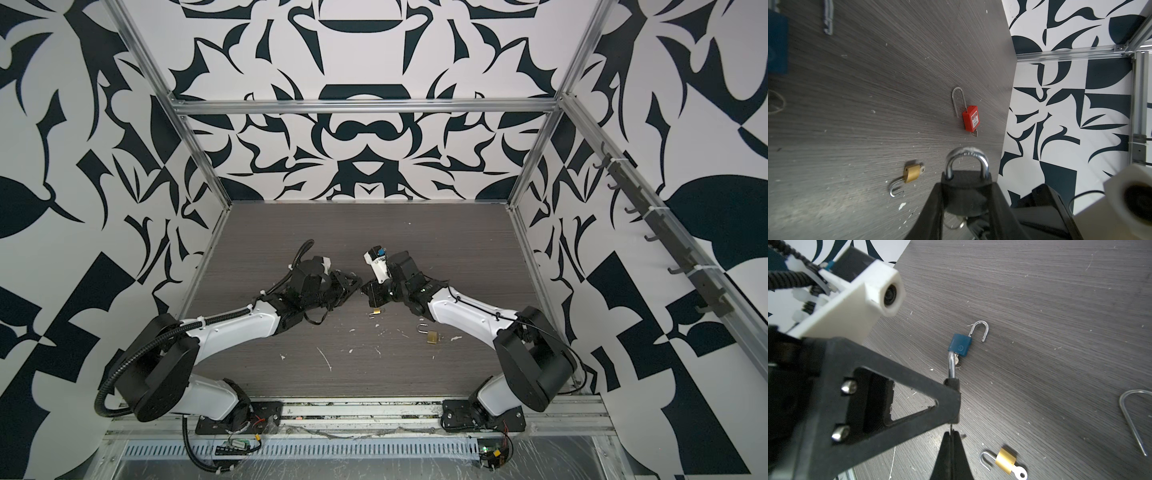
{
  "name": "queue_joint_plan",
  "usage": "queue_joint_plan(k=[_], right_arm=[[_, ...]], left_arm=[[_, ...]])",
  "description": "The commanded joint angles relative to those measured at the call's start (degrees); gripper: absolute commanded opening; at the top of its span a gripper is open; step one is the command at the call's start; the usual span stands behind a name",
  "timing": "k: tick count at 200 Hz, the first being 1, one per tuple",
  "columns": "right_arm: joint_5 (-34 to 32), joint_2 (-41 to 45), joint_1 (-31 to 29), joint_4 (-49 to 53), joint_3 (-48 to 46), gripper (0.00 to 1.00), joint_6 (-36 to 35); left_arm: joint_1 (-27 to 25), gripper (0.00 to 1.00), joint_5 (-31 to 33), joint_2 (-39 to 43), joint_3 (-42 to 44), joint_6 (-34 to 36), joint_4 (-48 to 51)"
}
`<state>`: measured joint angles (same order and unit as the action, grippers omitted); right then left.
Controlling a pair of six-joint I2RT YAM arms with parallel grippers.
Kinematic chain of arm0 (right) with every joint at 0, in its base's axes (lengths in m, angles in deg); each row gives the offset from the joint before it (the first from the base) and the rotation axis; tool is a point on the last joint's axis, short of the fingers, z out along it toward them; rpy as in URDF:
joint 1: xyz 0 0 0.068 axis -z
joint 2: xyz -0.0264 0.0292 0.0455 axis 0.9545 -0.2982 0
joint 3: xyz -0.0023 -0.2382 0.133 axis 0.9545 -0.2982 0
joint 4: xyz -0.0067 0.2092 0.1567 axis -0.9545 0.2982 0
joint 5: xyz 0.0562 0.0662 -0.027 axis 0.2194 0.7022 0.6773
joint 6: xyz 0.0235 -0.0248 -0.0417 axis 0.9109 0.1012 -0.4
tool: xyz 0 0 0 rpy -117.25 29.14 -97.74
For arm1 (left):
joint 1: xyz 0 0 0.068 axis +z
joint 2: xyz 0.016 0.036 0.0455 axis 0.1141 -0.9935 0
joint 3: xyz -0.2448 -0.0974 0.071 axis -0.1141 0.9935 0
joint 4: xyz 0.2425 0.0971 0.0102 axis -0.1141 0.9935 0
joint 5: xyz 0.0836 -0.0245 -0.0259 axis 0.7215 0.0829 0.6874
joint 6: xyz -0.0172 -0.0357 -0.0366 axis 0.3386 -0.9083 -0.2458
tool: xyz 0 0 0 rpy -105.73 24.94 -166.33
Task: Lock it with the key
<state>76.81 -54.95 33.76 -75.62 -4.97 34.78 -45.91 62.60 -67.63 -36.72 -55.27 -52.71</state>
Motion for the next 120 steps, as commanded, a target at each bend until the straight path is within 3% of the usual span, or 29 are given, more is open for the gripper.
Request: queue_joint_plan(k=[1, 63, 120], right_arm=[[2.7, 1.3, -1.6, -1.0, 0.1, 0.00, -0.8], [3.0, 6.3, -3.4, 0.0, -6.7, 0.00, 2.7], [-1.7, 11.9, -3.1, 4.4, -6.7, 0.00, 3.6]], left_arm=[[1.3, 0.00, 0.6, 1.4, -2.1, 1.2, 1.3], [8.9, 0.00, 1.4, 4.9, -2.5, 2.9, 5.8], [7.2, 0.00, 1.1, 8.8, -6.2, 15.7, 23.7]])
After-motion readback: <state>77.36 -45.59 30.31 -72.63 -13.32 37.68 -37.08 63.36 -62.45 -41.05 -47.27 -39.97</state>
